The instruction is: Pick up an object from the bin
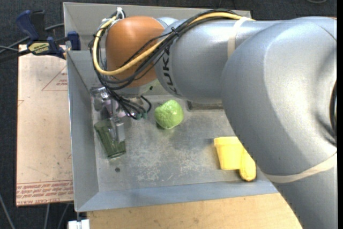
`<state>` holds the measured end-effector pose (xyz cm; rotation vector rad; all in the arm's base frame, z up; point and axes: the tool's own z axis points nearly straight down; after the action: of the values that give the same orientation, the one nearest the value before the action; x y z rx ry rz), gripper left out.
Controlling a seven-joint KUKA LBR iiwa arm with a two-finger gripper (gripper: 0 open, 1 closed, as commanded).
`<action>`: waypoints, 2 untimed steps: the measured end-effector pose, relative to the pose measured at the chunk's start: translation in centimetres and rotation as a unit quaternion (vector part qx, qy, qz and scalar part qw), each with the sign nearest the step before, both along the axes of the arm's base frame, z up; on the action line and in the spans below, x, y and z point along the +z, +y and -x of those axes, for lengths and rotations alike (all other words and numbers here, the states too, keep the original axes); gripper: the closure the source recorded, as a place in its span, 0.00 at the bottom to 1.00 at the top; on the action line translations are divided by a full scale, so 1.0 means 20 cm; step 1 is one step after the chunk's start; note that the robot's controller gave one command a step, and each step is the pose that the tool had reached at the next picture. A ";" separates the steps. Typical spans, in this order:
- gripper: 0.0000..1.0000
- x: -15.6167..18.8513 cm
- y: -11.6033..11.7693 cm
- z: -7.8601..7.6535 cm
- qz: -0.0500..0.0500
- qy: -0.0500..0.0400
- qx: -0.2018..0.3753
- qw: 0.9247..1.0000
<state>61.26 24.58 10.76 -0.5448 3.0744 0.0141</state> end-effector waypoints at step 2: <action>1.00 -0.17 0.02 0.04 0.005 -0.003 0.068 0.998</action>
Offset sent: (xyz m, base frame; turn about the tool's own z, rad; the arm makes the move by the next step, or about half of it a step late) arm 0.0000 0.0000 0.0000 0.0000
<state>60.52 24.91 7.28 -0.7527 3.0260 0.0004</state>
